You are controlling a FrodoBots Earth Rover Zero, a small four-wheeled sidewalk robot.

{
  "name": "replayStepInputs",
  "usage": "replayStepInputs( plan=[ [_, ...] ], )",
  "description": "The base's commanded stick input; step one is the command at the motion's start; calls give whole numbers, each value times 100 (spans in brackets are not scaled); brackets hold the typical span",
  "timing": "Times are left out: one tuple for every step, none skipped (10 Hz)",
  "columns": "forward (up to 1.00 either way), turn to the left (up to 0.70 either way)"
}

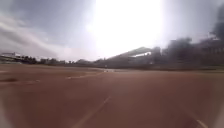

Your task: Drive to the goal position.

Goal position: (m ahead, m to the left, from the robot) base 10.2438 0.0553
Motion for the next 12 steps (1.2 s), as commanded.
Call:
replayStepInputs(
  plan=[
    [70,0],
    [70,0],
    [70,0],
    [70,0],
    [70,0],
    [70,0],
    [70,0],
    [70,0],
    [70,0],
    [70,0],
    [70,0],
    [70,0]
  ],
)
